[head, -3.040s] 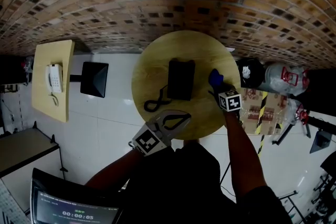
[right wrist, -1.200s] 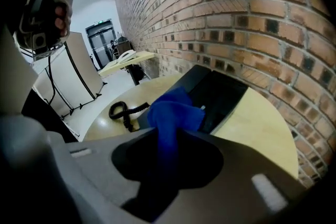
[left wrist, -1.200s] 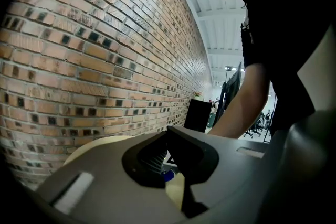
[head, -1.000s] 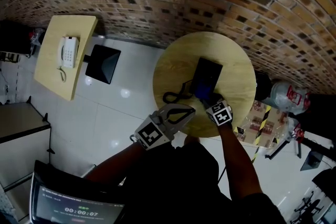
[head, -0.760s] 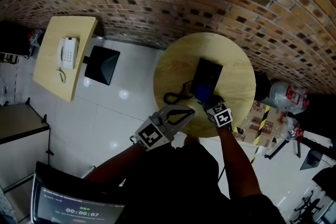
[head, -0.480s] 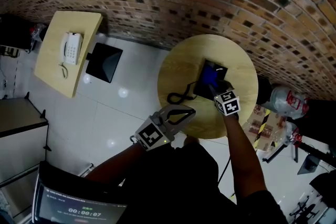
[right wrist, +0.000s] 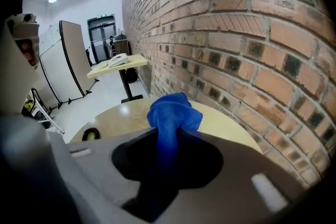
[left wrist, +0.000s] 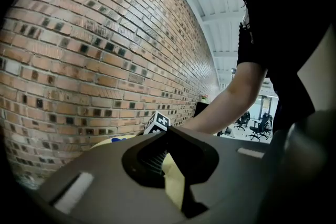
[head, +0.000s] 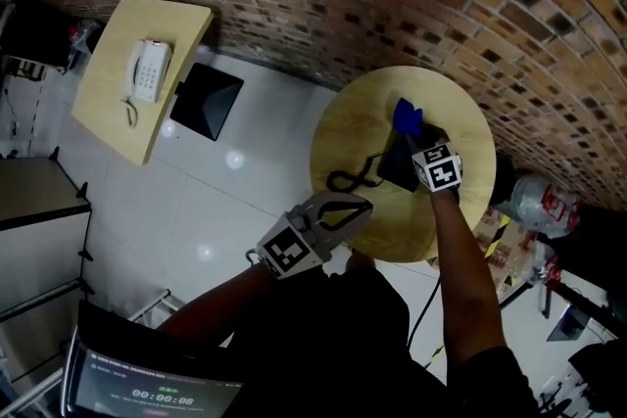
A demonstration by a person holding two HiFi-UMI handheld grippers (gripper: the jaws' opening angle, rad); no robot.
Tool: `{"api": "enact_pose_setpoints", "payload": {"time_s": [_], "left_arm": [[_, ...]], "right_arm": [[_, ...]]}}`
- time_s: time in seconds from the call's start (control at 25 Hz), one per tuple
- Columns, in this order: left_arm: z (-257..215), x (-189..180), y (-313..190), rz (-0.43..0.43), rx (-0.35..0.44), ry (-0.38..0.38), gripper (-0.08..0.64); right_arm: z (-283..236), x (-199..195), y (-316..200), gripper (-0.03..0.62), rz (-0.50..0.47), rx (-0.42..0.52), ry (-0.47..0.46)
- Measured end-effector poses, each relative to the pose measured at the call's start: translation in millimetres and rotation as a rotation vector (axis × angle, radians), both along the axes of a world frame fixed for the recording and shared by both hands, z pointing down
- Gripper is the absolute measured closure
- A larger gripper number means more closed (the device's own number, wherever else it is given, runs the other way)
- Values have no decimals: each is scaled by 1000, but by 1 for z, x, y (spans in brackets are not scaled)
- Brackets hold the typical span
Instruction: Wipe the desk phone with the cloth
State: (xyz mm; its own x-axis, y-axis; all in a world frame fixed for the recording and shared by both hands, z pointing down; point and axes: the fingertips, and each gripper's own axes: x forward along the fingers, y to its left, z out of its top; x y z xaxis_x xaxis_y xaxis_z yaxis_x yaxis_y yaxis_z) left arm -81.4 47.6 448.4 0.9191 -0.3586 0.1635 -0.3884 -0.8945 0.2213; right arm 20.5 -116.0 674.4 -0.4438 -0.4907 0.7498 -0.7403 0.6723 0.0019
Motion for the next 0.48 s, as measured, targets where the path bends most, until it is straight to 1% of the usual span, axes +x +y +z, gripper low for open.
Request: {"api": "enact_pose_setpoints", "payload": {"time_s": [0.2,0.48], "left_arm": [[1,0,-3,-6,-4,9,575],[3,9,-1,29,-10,7,575]], "right_arm": [[13,-16,42,495,-40,-41,5],[42,-42,110,495,-92,-114,-3]]}}
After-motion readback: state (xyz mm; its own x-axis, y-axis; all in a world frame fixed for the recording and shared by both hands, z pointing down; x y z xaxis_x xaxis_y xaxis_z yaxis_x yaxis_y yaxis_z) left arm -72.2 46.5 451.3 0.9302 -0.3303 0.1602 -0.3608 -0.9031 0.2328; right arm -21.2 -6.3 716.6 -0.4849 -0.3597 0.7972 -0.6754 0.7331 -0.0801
